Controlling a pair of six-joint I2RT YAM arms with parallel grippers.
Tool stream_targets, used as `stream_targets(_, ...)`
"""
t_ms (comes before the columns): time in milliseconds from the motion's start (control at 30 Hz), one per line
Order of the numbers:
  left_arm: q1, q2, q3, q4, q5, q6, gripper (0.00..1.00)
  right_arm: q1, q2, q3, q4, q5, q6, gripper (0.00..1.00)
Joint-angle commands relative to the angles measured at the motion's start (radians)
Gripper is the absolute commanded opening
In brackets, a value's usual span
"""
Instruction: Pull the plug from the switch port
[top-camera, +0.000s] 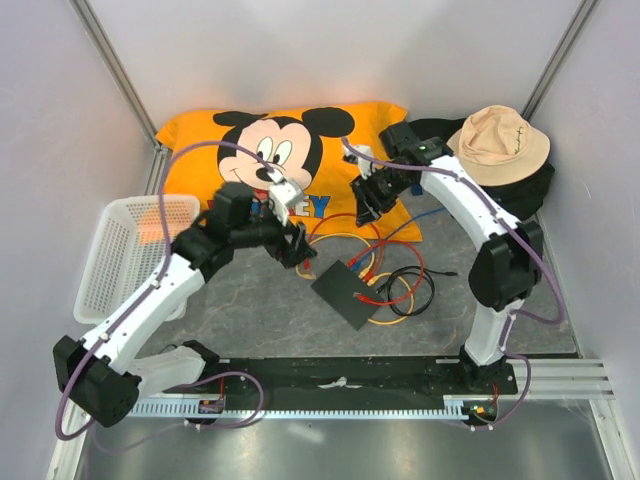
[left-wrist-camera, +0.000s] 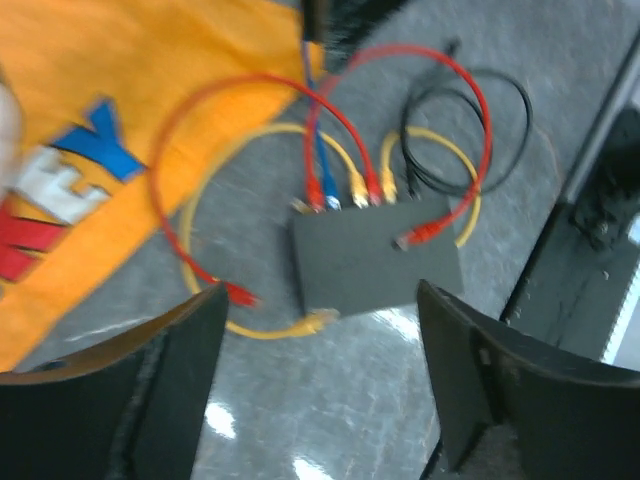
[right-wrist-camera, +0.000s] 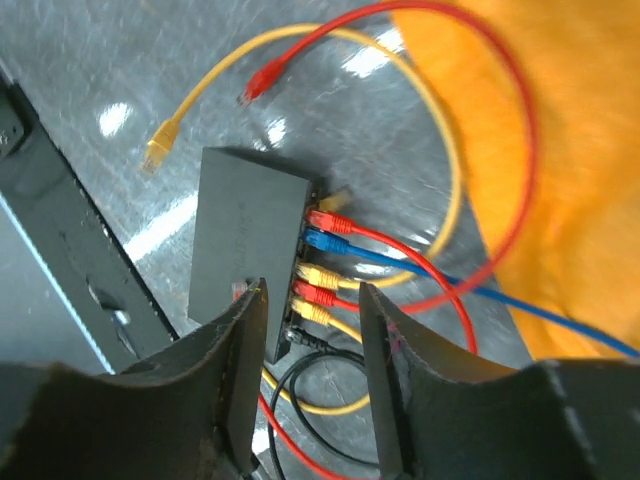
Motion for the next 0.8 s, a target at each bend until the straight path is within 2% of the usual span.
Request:
stream_targets(0, -0.144, -0.004, -0.125, 0.011, 0.005, -0.007, 0.85, 0.027, 0.116, -0.01, -0.034, -0.115, -0.1, 0.5)
stream_targets(67, -0.177, 0.013, -0.191, 0.057, 0.01, -0.036, 0.76, 0.028, 0.169, -0.01, -0.044, -0.128, -0.138, 0.46)
stream_targets(133, -0.198, 0.04, -0.233, 0.118, 0.019, -0.067, 0.7, 0.027, 0.205, -0.022, -0.042, -0.134, -0.157, 0.47)
stream_targets(167, -0.201, 0.069, -0.243, 0.141, 0.018, -0.14, 0.69, 0.027, 0.243, -0.025, -0.044, -0.131, -0.174, 0.47)
stream_targets(300, -0.201, 0.156, -0.268, 0.226, -0.04, -0.269, 0.6, 0.027, 0.324, -0.024, -0.044, -0.123, -0.203, 0.48)
stream_targets(433, -0.201, 0.24, -0.277, 0.277, -0.038, -0.375, 0.4, 0.027, 0.372, -0.002, -0.044, -0.128, -0.22, 0.48)
stream_targets(467, -0.201, 0.252, -0.28, 0.292, -0.039, -0.406, 0.4, 0.027, 0.39, 0.002, -0.045, -0.128, -0.226, 0.48)
stream_targets(533, -0.201, 0.275, -0.297, 0.301, -0.051, -0.426, 0.46, 0.025, 0.409, 0.008, -0.05, -0.131, -0.244, 0.48)
stream_targets(767, -0.194, 0.32, -0.328, 0.339, -0.067, -0.47, 0.41, 0.0, 0.478, -0.007, -0.05, -0.163, -0.266, 0.49)
